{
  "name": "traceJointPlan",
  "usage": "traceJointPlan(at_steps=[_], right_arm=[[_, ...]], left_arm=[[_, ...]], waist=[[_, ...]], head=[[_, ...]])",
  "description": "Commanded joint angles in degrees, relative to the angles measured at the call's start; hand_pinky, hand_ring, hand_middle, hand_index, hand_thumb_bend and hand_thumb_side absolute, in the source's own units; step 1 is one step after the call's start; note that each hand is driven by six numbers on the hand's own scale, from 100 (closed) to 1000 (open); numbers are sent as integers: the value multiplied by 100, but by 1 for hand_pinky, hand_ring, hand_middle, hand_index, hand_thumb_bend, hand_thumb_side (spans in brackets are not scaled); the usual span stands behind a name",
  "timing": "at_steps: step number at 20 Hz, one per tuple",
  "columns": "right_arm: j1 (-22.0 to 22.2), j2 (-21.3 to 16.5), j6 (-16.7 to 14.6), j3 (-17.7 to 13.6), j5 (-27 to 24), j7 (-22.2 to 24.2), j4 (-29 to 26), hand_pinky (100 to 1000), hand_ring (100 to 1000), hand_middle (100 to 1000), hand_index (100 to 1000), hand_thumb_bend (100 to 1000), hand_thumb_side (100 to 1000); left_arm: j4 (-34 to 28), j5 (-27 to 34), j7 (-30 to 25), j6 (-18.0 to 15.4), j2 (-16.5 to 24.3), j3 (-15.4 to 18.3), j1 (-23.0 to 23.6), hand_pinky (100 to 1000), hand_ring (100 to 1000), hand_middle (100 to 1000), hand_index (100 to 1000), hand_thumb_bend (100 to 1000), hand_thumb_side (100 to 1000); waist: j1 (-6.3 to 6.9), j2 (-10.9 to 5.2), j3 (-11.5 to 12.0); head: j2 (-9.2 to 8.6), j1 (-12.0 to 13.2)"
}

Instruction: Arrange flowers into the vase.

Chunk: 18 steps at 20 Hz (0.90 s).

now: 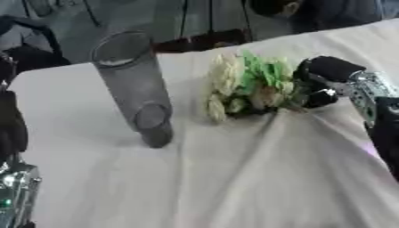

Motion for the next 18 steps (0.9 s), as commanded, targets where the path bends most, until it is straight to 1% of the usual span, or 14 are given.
traceJointPlan(at_steps=[1, 2, 8, 9, 10, 11, 12, 13, 14, 15, 16, 17, 18], right_arm=[[-96, -73, -54, -4, -100, 153, -43, 334, 354, 245, 466, 274, 579], [-94, -76, -69, -4, -123, 197, -53, 320, 337, 228, 453, 279, 577], [-88, -83, -80, -11, -219, 350, -119, 320, 337, 228, 453, 279, 577], [-90, -80, -89, 0, -218, 372, -122, 226, 168, 100, 233, 301, 532], [-96, -76, -109, 13, -201, 414, -124, 224, 150, 100, 202, 270, 527], [-102, -72, -122, 14, -187, 454, -128, 224, 150, 100, 202, 270, 527], [-108, -67, -131, 10, -177, 483, -134, 218, 123, 100, 178, 234, 527], [-114, -61, -135, 5, -169, 501, -138, 218, 123, 100, 178, 234, 527], [-125, -51, -139, 1, -163, 508, -141, 211, 100, 100, 140, 142, 539], [-137, -39, -140, 1, -152, 506, -141, 207, 100, 100, 132, 251, 538], [-150, -27, -150, 5, -137, 497, -143, 197, 100, 100, 116, 302, 538], [-161, -15, -153, 8, -120, 478, -148, 197, 100, 100, 116, 302, 538], [-172, 1, -163, 8, -114, 449, -153, 137, 100, 100, 100, 313, 534]], left_arm=[[-81, 12, 19, 11, 59, 19, -58, 655, 839, 935, 1000, 100, 1000], [-81, 11, 19, 11, 59, 20, -56, 655, 839, 935, 1000, 100, 1000], [-81, 8, 19, 13, 58, 22, -54, 655, 839, 935, 1000, 100, 1000], [-81, 8, 20, 15, 56, 24, -50, 654, 838, 935, 1000, 100, 1000], [-81, 8, 23, 18, 52, 28, -43, 654, 837, 935, 1000, 100, 1000], [-81, 7, 27, 20, 50, 31, -40, 654, 837, 935, 1000, 100, 1000], [-81, 6, 29, 21, 48, 33, -39, 654, 835, 935, 1000, 100, 1000], [-81, 5, 31, 21, 47, 34, -39, 654, 835, 935, 1000, 100, 1000], [-81, 4, 31, 23, 46, 34, -39, 653, 833, 935, 1000, 100, 1000], [-81, 4, 31, 25, 44, 35, -38, 653, 832, 935, 1000, 100, 1000], [-81, 4, 31, 27, 42, 35, -38, 653, 831, 935, 1000, 100, 1000], [-81, 3, 30, 29, 40, 35, -38, 653, 831, 935, 1000, 100, 1000], [-81, 3, 30, 32, 38, 35, -36, 652, 830, 934, 1000, 100, 1000]], waist=[[-27, -95, 2], [-26, -96, 1], [-25, -97, 0], [-25, -98, 4], [-23, -99, 7], [-21, -100, 8], [-19, -100, 8], [-18, -100, 8], [-16, -99, 9], [-15, -98, 10], [-13, -96, 11], [-12, -94, 11], [-10, -93, 13]], head=[[-35, 13], [-35, 15], [-36, 17], [-11, 50], [24, 105], [45, 146], [59, 192], [67, 225], [69, 266], [67, 291], [63, 304], [59, 309], [55, 310]])
